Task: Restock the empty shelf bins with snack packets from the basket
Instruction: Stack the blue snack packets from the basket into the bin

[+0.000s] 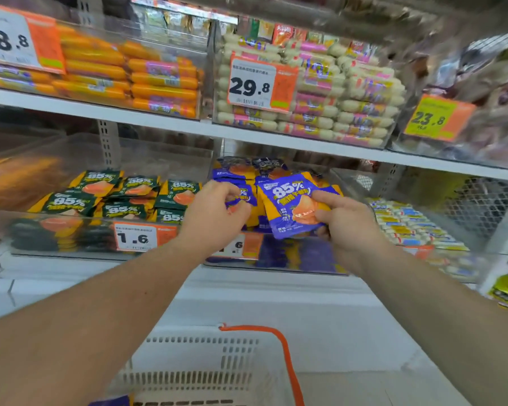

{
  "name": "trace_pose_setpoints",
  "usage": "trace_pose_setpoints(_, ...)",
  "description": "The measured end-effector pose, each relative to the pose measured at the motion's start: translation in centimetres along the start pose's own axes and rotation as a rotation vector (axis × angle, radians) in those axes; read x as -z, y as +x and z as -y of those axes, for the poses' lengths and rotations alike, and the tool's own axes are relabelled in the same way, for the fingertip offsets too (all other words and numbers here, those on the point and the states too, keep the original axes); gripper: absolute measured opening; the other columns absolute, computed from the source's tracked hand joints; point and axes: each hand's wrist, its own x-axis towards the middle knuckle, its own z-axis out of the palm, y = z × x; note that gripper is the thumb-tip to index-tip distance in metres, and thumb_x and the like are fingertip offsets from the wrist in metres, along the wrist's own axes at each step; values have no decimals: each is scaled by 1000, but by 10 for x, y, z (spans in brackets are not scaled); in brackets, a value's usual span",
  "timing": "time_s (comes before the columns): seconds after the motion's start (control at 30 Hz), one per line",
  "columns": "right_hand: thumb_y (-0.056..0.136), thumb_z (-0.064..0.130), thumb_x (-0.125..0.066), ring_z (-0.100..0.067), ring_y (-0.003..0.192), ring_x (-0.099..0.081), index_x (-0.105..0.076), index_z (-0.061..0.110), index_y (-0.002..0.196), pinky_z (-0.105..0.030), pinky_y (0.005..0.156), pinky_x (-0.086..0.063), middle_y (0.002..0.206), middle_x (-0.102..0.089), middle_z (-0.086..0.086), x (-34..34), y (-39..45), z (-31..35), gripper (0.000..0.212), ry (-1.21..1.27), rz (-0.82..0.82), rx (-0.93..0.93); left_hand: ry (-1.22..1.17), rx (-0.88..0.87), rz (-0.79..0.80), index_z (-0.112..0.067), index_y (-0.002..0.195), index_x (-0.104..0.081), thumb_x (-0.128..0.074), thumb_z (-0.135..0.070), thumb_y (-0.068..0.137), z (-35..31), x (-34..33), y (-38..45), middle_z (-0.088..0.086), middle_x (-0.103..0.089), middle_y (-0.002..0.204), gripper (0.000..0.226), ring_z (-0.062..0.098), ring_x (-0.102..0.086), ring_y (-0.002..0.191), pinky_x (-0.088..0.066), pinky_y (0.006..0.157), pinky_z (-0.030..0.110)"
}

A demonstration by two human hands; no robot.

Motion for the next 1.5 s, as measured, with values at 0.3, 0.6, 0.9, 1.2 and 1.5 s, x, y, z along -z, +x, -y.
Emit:
trace_pose_setpoints(0.3, 89, -12, -46, -21, 59, -54, -48, 1, 138, -32, 60, -48, 84, -55, -6, 10, 117, 19, 50, -306, -135, 111, 609, -186, -149, -9, 113, -66, -45, -39, 78, 15, -33, 29, 15, -58, 130, 50, 33, -50, 123, -31, 106, 48)
trace_pose_setpoints(0.6, 101, 10, -38, -33, 126, -48, -56, 2, 129, -37, 98, -43, 139, -50, -16, -5, 183, 19, 34, -1223, -100, 143, 564, -118, -138, -6, 118, -62, -53, -36, 78, 23, -40, 30, 19, -56, 133, 51, 37, -48, 127, -40, 102, 47)
trace_pose_setpoints(0.9, 96, 17, -45, -36, 117, -54, -57, 2, 120, -41, 94, -49, 127, -55, -20, -7, 215, -5, 30, -1432, -98, 102, 574, -112, -140, -7, 119, -60, -49, -39, 80, 23, -40, 31, 17, -55, 135, 52, 36, -46, 129, -40, 105, 48)
trace_pose_setpoints(1.2, 87, 20, -53, -38, 105, -57, -62, 8, 96, -38, 84, -48, 111, -63, -19, -1, 168, 8, 17, -1463, -220, 210, 566, -62, 9, -13, 141, -42, -42, -46, 89, 16, -29, 32, 11, -35, 154, 61, 28, -22, 145, -3, 121, 47)
trace_pose_setpoints(1.5, 83, 10, -53, -33, 80, -56, -69, 7, 77, -39, 73, -44, 79, -63, -12, -59, 36, -33, 17, -868, -123, 926, 315, -318, -85, -12, 106, -61, -42, -32, 74, 20, 4, -44, 8, -61, 101, 43, 32, -57, 92, -49, 80, 43)
